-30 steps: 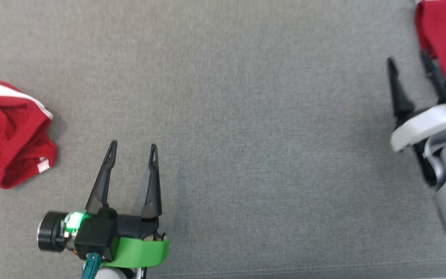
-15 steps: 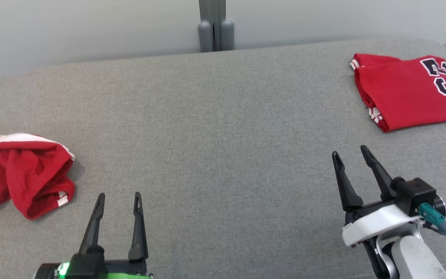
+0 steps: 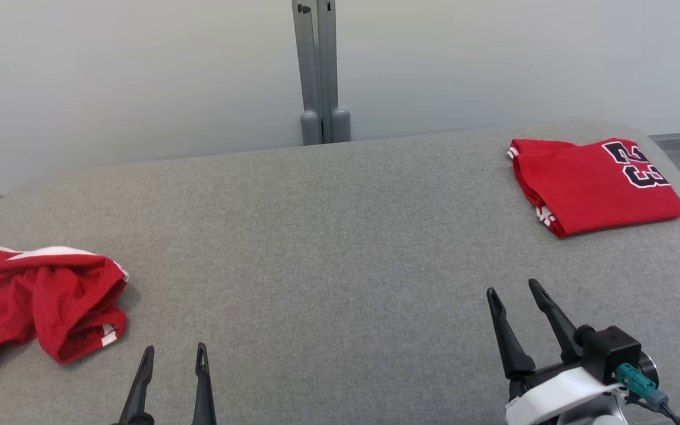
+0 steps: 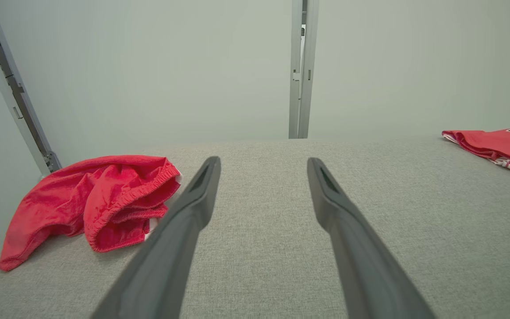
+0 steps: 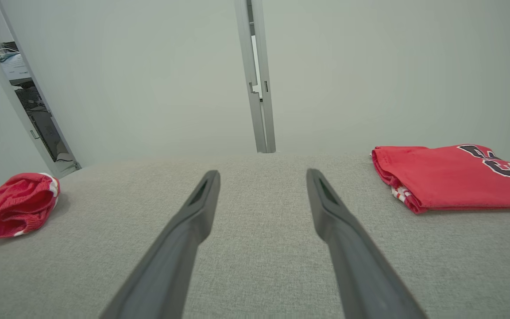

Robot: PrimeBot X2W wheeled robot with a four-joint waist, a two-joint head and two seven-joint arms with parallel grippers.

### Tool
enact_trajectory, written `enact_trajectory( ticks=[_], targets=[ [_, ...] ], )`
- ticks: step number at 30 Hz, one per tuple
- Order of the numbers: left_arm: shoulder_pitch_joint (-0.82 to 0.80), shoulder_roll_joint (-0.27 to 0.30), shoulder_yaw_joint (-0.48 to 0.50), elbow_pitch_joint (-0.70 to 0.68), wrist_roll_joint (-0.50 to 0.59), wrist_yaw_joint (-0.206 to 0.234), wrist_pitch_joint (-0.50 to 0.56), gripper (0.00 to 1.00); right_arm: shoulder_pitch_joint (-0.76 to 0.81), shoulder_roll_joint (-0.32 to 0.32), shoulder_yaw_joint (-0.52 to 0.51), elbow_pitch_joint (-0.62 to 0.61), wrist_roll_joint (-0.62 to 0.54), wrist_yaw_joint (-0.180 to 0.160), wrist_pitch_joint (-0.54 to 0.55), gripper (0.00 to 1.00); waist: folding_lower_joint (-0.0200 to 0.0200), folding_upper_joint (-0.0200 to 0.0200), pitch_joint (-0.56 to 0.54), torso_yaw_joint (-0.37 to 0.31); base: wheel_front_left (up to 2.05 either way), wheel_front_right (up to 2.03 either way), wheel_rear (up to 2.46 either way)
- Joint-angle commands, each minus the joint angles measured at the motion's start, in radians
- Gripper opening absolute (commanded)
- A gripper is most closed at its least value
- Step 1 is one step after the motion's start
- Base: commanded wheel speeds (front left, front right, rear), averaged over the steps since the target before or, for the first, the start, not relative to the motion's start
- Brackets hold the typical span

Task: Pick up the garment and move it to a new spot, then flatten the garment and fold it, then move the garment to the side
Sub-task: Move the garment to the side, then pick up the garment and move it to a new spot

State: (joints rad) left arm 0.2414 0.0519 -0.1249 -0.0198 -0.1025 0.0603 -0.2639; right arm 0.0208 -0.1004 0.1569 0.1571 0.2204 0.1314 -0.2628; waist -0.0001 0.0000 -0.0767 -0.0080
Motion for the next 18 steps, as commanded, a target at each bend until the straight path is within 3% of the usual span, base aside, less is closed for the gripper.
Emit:
enact_trajectory(
  ticks=[1, 18],
  targets=[
    [0.017, -0.001, 0.006, 0.004, 0.012, -0.006, 0.0, 1.0, 0.019, 0.004, 0.003, 0.003, -0.006, -0.002, -0.002, 1.0, 0.0001, 0.0, -0.014, -0.003, 0.0, 0.0, 0.0],
    [0.013, -0.001, -0.003, 0.0, 0.023, 0.0, 0.0, 1.0, 0.052, 0.024, -0.022, 0.021, 0.0, -0.002, -0.002, 1.0, 0.0001, 0.0, -0.024, -0.009, 0.0, 0.0, 0.0]
  ],
)
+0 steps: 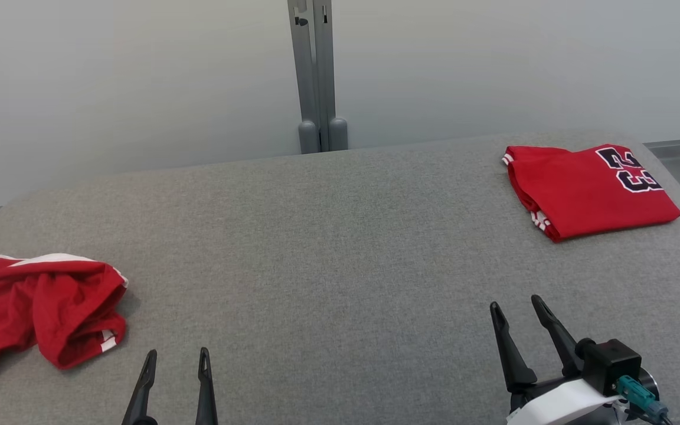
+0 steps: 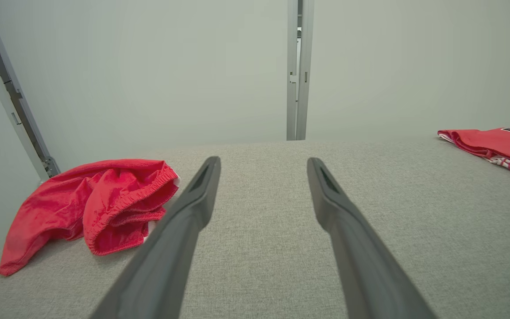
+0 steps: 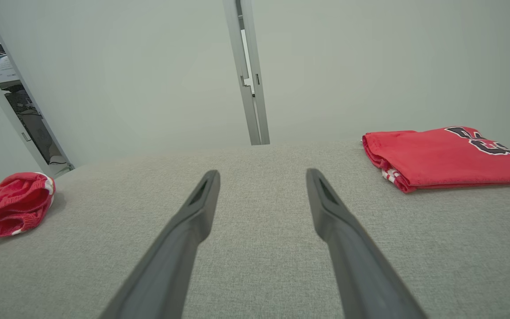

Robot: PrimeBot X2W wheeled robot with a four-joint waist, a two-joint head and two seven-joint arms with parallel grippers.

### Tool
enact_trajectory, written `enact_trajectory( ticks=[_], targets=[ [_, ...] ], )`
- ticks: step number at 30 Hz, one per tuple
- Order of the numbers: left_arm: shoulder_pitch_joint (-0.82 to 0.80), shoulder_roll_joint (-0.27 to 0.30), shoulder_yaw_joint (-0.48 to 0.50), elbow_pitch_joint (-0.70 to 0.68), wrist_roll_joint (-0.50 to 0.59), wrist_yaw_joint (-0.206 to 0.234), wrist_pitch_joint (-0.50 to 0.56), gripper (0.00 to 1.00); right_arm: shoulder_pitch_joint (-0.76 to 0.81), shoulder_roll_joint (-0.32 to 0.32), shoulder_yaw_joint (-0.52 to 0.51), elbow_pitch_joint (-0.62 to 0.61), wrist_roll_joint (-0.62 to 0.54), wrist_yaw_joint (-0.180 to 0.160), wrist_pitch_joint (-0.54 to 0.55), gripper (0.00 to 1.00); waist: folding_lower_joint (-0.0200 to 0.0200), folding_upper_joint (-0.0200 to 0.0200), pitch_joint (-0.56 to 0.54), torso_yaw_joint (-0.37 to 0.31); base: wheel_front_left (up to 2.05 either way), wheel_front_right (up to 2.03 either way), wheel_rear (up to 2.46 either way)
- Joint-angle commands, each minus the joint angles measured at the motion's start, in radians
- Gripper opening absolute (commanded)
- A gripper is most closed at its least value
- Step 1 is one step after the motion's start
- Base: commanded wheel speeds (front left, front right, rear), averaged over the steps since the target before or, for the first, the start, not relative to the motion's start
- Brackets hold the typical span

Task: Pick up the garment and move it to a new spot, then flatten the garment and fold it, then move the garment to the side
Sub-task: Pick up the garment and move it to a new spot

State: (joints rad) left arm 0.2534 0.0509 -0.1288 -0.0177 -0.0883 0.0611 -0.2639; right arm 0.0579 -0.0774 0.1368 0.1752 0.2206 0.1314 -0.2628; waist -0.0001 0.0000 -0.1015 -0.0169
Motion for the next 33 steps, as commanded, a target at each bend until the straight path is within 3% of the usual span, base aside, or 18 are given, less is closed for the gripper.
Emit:
enact_trajectory(
  ticks=[1, 33],
  targets=[
    [-0.001, 0.0, 0.0, -0.002, 0.008, 0.0, 0.0, 1.0, 0.016, 0.001, -0.001, 0.003, 0.0, -0.002, -0.002, 1.0, 0.0001, 0.0, 0.002, 0.0, 0.0, 0.0, 0.0],
    [-0.023, 0.0, -0.003, 0.006, -0.001, -0.006, 0.0, 1.0, 0.004, 0.007, 0.002, 0.012, 0.006, -0.002, -0.002, 1.0, 0.0001, 0.0, 0.018, 0.002, 0.0, 0.0, 0.0]
  ],
)
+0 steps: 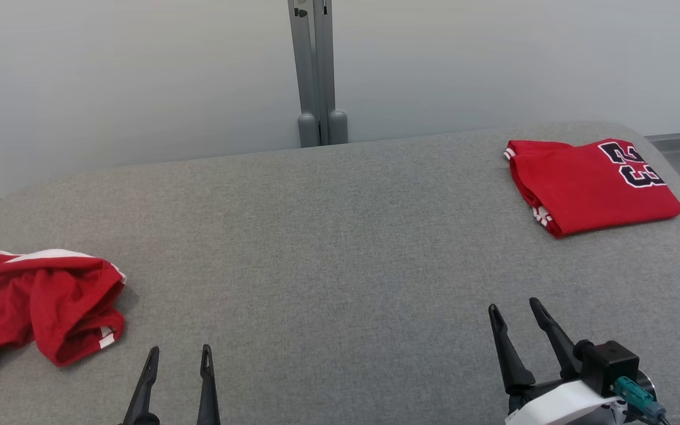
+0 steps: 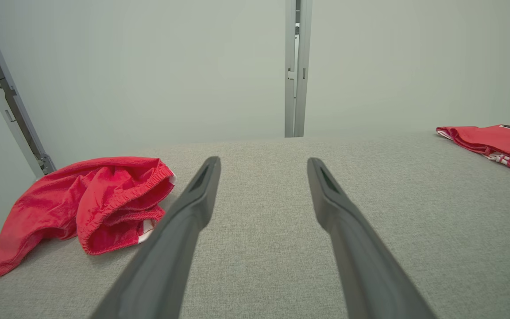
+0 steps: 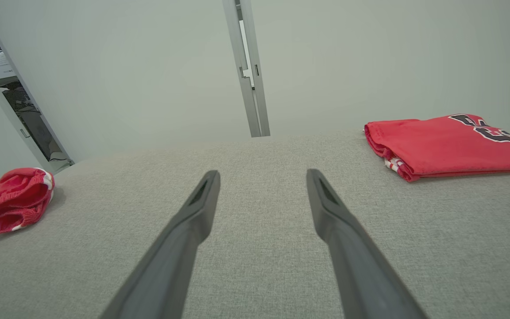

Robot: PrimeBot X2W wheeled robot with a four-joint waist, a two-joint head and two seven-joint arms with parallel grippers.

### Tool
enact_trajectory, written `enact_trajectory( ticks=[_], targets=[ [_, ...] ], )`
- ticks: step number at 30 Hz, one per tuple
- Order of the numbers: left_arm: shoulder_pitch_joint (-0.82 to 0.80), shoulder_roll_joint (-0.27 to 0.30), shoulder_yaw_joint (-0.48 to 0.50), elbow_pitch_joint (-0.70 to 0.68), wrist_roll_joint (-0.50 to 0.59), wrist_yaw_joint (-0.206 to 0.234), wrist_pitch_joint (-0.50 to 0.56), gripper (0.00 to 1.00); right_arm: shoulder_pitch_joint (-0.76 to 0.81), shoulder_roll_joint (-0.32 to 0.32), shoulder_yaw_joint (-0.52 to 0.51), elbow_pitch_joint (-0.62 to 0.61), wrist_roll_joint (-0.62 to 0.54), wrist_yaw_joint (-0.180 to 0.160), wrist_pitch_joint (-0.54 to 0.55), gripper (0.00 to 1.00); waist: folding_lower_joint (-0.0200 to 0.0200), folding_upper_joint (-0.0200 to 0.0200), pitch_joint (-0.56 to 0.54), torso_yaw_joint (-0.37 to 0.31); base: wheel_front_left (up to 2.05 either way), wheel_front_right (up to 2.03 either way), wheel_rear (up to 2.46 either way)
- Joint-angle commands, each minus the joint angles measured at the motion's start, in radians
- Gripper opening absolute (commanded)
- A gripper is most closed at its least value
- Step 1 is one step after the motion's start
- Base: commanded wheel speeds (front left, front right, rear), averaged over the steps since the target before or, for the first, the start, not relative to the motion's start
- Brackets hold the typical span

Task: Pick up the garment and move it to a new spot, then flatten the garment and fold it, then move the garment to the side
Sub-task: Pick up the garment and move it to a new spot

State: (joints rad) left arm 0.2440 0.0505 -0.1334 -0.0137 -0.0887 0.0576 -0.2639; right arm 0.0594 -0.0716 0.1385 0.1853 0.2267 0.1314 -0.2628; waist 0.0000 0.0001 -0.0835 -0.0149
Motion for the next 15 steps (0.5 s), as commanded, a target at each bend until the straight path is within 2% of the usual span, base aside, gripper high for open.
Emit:
enact_trajectory(
  ticks=[1, 15],
  targets=[
    [-0.014, 0.0, 0.002, 0.003, -0.001, -0.003, 0.0, 1.0, 0.002, 0.001, 0.0, 0.002, 0.0, -0.002, -0.002, 1.0, 0.0, -0.0001, 0.001, 0.0, 0.0, 0.0, 0.0],
    [-0.02, 0.0, -0.003, 0.008, -0.003, -0.004, 0.0, 1.0, 0.011, 0.002, 0.002, 0.003, 0.007, -0.002, -0.002, 1.0, 0.0, -0.0001, 0.006, 0.012, 0.0, 0.0, 0.0]
  ],
)
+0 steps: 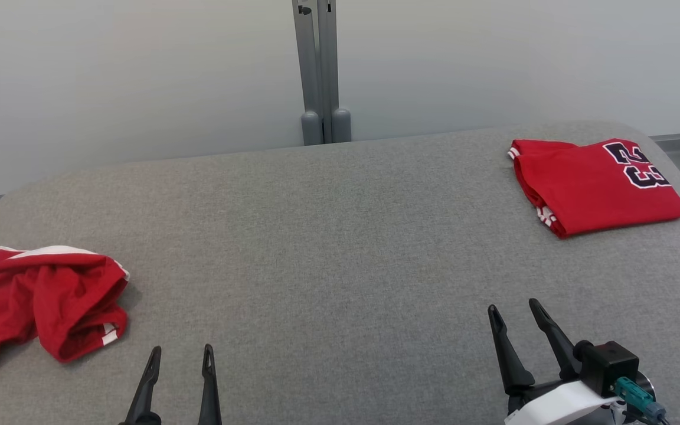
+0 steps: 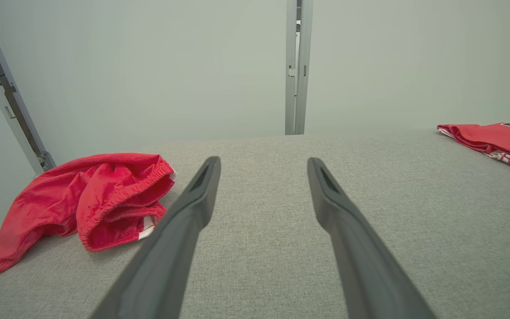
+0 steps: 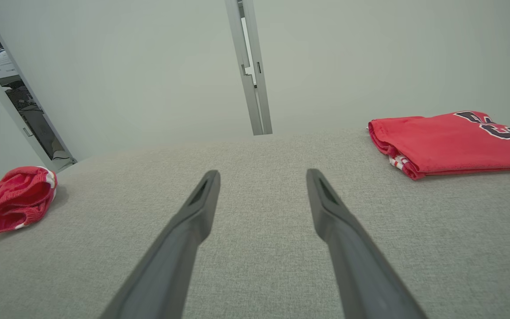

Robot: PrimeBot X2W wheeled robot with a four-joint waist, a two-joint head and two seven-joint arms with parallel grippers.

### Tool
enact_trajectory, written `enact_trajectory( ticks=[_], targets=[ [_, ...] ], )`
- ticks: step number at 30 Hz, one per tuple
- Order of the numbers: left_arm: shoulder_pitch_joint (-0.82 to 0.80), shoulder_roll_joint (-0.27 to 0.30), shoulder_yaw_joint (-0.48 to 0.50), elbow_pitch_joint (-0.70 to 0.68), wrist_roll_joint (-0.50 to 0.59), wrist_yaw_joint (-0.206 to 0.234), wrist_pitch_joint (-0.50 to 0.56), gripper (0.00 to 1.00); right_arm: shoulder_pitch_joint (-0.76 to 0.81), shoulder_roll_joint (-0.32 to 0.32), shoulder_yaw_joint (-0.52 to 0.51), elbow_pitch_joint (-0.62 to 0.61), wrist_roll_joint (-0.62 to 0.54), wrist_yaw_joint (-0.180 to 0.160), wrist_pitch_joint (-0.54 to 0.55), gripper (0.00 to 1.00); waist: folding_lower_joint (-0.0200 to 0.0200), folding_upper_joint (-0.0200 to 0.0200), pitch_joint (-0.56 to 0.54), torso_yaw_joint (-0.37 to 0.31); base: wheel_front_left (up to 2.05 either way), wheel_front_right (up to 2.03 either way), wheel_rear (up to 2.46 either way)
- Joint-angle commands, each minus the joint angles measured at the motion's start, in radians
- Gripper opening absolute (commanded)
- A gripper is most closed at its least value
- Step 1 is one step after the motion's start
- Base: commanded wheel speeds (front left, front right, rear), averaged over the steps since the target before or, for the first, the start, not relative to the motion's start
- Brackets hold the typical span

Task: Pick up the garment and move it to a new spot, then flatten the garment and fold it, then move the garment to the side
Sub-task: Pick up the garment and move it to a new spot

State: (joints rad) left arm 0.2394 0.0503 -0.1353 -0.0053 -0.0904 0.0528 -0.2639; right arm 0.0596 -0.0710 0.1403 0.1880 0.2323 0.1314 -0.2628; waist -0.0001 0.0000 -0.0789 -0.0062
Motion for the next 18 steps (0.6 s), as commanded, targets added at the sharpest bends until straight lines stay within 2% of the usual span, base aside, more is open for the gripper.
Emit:
enact_trajectory(
  ticks=[1, 9, 18],
  targets=[
    [-0.017, 0.001, -0.001, -0.001, -0.001, 0.003, 0.0, 1.0, 0.011, 0.001, -0.001, 0.0, 0.001, -0.002, -0.002, 1.0, 0.0001, 0.0, 0.004, 0.007, 0.0, 0.0, 0.0],
    [-0.028, 0.001, -0.009, -0.013, 0.0, 0.012, 0.0, 1.0, 0.006, -0.005, 0.015, -0.001, 0.005, -0.002, -0.002, 1.0, 0.0001, 0.0, 0.027, 0.069, 0.0, 0.0, 0.0],
    [-0.034, 0.001, -0.009, -0.018, 0.004, 0.016, 0.0, 1.0, 0.006, -0.01, 0.031, -0.001, 0.012, -0.002, -0.002, 1.0, 0.0001, 0.0, 0.04, 0.2, 0.0, 0.0, 0.0]
  ],
)
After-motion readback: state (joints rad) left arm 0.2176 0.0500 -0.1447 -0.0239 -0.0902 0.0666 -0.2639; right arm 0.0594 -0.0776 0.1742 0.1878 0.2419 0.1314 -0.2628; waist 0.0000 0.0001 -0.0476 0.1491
